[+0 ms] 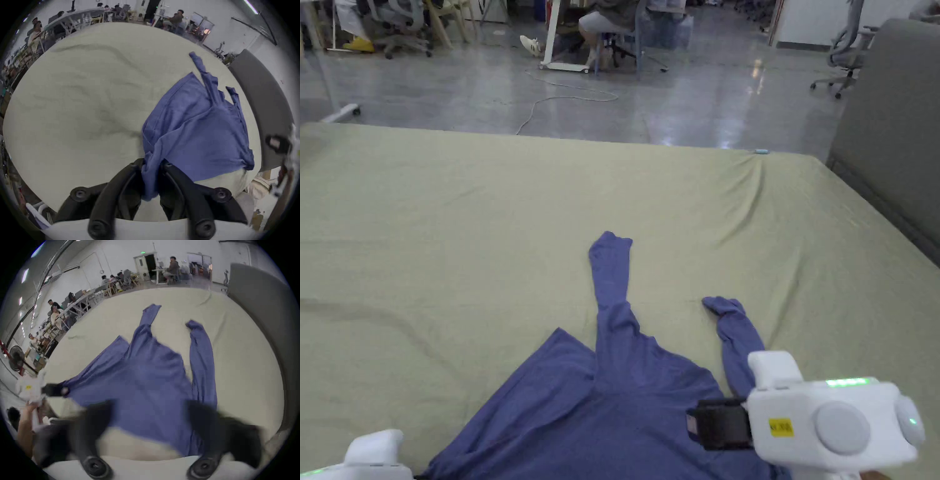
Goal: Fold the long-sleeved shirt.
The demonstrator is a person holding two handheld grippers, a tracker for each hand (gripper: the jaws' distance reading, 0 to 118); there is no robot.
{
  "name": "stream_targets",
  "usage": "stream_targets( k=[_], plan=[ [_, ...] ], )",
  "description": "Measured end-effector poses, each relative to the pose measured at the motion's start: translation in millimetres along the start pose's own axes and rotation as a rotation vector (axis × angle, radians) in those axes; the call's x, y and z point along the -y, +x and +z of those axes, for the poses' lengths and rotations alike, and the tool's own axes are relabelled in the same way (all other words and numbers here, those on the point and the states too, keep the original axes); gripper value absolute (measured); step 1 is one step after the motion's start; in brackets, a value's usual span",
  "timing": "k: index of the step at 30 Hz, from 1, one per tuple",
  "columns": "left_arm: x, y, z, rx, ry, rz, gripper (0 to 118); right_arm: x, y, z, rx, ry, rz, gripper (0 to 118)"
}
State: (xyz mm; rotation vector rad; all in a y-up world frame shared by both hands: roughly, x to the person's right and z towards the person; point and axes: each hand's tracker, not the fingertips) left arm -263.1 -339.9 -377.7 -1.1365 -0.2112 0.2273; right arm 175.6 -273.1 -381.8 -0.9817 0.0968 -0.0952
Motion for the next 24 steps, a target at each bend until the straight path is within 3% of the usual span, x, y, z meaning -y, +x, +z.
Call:
stream_targets(
  k=[1,2,5,6,7,8,9,10,12,14,15,19,24],
  plan=[
    [-1,0,4,0.015,0.005,0.011,12,-17,1,-23,0.03,0.074,-0.045,115],
    [-1,0,6,0.027,0.008,0.025,12,-31,5,-47,0.074,0.047,-0.011,115],
    [2,6,9,0.027,0.0,0.018,12,-68,21,-124,0.158,-0.164,0.021,112],
    [3,8,9,0.023,-0.003,0.013,12,-70,23,-139,0.171,-0.206,0.022,103],
    [3,9,8,0.018,-0.005,0.008,12,-80,17,-160,0.186,-0.242,0.022,85],
    [3,5,6,0.013,-0.008,0.007,12,-79,18,-170,0.211,-0.268,0.04,58],
    [2,4,5,0.01,-0.014,0.011,12,-75,17,-178,0.244,-0.305,0.066,55],
    [1,1,4,0.016,-0.018,0.024,12,-69,19,-179,0.2,-0.319,0.074,55],
    [1,-2,3,0.02,-0.019,0.04,12,-68,8,-163,0.208,-0.257,0.083,51],
    [2,-2,5,0.02,-0.017,0.045,12,-62,6,-141,0.052,-0.208,0.066,0],
    [1,-1,7,0.017,-0.013,0.045,12,-64,9,-122,0.079,-0.199,0.06,0],
    [-2,9,24,0.048,0.027,0.055,12,-37,10,-21,-0.02,0.06,0.068,0],
    [-1,27,69,0.09,0.147,0.062,12,15,27,120,-0.109,0.275,-0.045,0]
  ],
)
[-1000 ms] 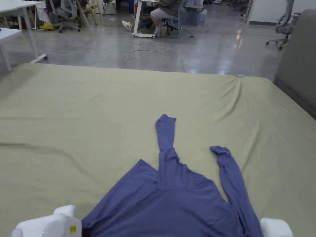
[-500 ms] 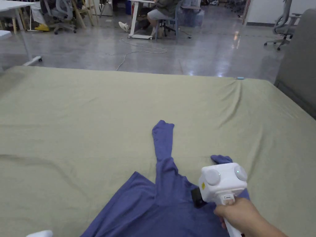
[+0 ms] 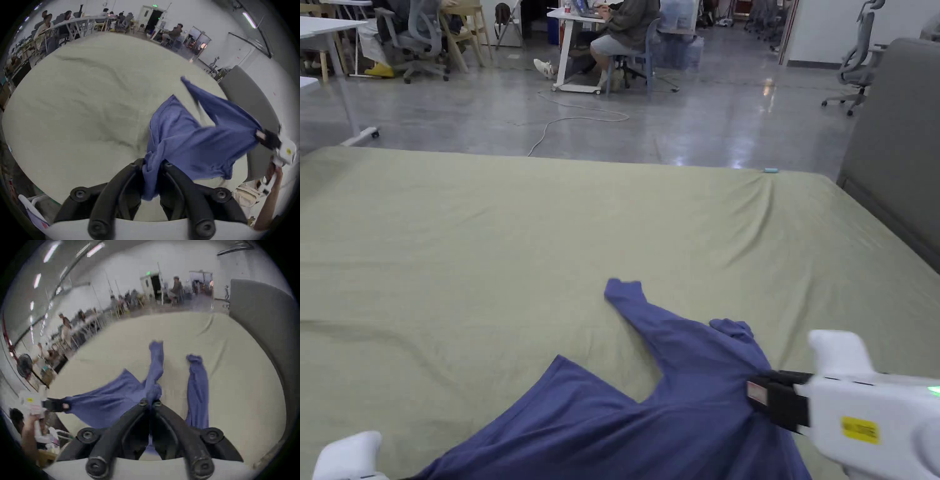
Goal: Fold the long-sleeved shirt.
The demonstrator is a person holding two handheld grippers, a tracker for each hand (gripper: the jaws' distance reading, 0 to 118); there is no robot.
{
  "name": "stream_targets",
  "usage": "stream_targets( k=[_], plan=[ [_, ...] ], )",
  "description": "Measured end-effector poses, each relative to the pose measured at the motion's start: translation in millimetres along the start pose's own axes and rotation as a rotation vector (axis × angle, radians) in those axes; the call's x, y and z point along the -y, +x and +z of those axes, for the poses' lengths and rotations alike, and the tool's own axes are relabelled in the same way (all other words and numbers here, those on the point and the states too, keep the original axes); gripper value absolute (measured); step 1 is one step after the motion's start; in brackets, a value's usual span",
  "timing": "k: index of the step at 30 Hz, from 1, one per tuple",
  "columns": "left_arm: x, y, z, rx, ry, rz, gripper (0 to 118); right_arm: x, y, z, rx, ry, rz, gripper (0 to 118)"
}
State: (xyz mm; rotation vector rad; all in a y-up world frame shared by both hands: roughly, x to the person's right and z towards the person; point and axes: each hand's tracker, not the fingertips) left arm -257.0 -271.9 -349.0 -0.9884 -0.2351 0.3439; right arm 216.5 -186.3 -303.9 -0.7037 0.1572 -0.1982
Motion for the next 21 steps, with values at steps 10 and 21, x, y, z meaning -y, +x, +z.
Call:
stream_targets(
  k=[10,21],
  plan=[
    [-22,61,59,0.149,0.143,0.013,12,19,1,149,0.058,0.172,-0.092,0],
    [-241,180,159,0.343,0.414,-0.051,10,-241,-33,189,0.254,0.375,0.168,0]
  ],
)
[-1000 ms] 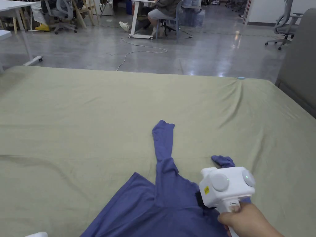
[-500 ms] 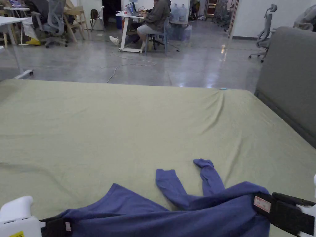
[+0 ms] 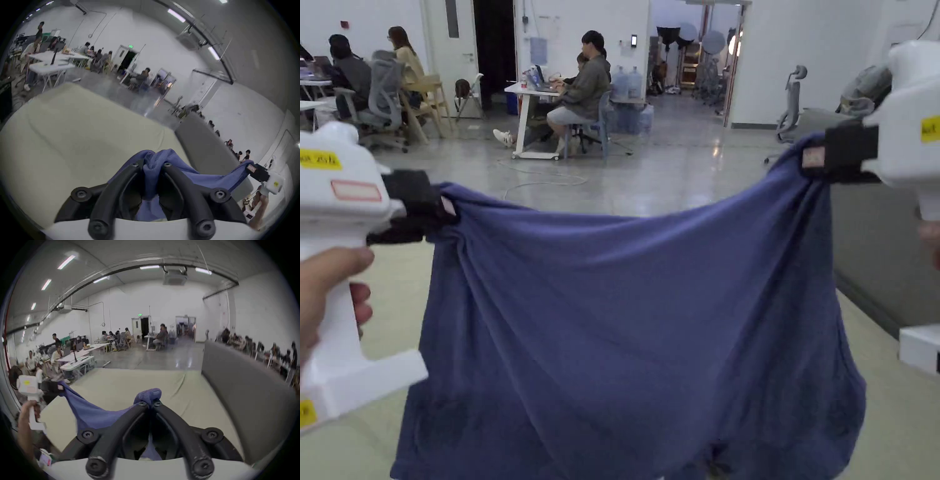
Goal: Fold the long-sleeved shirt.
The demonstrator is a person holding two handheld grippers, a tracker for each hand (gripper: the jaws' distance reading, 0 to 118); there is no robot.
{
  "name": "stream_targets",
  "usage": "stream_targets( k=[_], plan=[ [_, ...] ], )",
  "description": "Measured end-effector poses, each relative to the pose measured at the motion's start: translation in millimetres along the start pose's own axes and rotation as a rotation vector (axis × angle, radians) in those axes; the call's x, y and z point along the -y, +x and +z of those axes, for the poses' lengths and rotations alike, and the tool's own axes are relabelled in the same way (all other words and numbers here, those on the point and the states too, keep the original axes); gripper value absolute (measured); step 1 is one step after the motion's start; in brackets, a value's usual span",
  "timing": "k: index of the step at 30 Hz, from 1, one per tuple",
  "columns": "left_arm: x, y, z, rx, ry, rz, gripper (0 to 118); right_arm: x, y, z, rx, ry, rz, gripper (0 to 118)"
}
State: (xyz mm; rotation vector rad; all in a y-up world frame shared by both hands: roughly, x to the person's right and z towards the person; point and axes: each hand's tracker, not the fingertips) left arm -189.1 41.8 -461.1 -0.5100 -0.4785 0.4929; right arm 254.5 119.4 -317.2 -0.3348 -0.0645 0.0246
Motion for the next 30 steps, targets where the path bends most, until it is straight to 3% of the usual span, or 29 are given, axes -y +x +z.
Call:
stream_targets(
  k=[3,6,8,12,17,21,24,28,30],
  plan=[
    [-78,31,-18,-0.065,0.058,-0.074,9,-79,-1,-31,0.024,0.031,0.036,0],
    [-144,57,-36,-0.09,0.083,-0.107,9,-144,-4,-62,0.11,0.11,0.116,0],
    [-184,67,-47,-0.13,0.114,-0.126,9,-185,-5,-84,0.118,0.124,0.12,0],
    [-248,71,-67,-0.183,0.177,-0.141,9,-237,-4,-120,0.174,0.15,0.162,0],
    [-281,58,-90,-0.171,0.19,-0.115,9,-260,-7,-159,0.202,0.162,0.165,0],
    [-269,31,-133,-0.238,0.157,-0.205,9,-230,-9,-210,0.196,0.119,0.178,0],
    [-233,-10,-178,-0.263,0.065,-0.191,9,-170,-5,-271,0.158,-0.015,0.169,0],
    [-143,-85,-245,-0.317,-0.139,-0.116,9,-34,-4,-361,0.119,-0.245,0.166,0],
    [-92,-122,-279,-0.365,-0.245,-0.114,9,36,-6,-388,0.088,-0.339,0.122,0]
  ],
)
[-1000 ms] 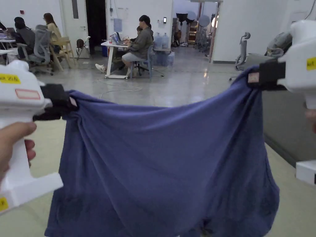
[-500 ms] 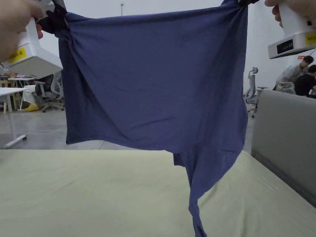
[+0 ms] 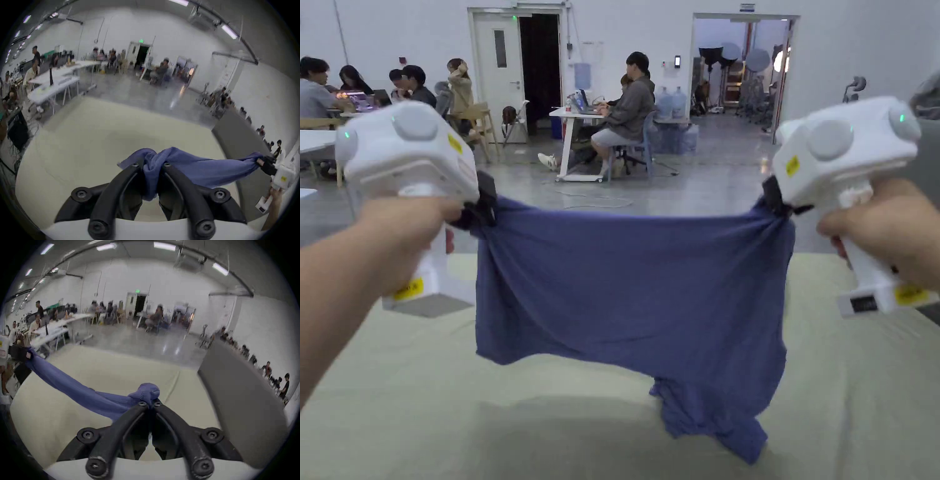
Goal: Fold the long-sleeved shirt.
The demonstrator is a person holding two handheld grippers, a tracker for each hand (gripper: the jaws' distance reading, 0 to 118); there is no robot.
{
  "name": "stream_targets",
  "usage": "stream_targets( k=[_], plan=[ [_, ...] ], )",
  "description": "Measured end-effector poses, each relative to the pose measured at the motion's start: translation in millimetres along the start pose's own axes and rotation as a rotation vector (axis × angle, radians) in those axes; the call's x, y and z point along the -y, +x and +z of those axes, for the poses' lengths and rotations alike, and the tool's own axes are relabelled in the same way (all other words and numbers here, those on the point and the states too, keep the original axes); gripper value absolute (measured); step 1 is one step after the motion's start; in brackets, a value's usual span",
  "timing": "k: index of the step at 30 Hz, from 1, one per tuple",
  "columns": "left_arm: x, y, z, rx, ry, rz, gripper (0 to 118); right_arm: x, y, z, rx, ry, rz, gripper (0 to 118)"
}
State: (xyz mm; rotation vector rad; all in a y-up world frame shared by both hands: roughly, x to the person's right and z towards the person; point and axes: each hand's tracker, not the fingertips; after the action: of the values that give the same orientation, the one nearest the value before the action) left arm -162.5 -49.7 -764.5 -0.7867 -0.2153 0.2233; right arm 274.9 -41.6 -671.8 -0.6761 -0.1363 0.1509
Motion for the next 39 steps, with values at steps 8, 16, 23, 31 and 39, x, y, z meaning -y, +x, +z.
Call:
stream_targets(
  k=[8,16,23,31,39],
  plan=[
    [188,-58,-115,-0.051,-0.386,0.04,9,199,-32,-92,-0.074,-0.343,-0.033,0],
    [276,-91,-18,0.036,-0.461,0.029,9,292,-39,33,-0.176,-0.291,0.063,0],
    [356,-113,82,0.06,-0.499,-0.019,9,375,-52,144,-0.245,-0.408,0.094,0],
    [446,-120,142,0.048,-0.577,-0.042,9,447,-76,195,-0.275,-0.556,0.185,0],
    [505,-133,150,0.036,-0.626,-0.051,9,498,-86,189,-0.28,-0.707,0.204,0]
  ],
)
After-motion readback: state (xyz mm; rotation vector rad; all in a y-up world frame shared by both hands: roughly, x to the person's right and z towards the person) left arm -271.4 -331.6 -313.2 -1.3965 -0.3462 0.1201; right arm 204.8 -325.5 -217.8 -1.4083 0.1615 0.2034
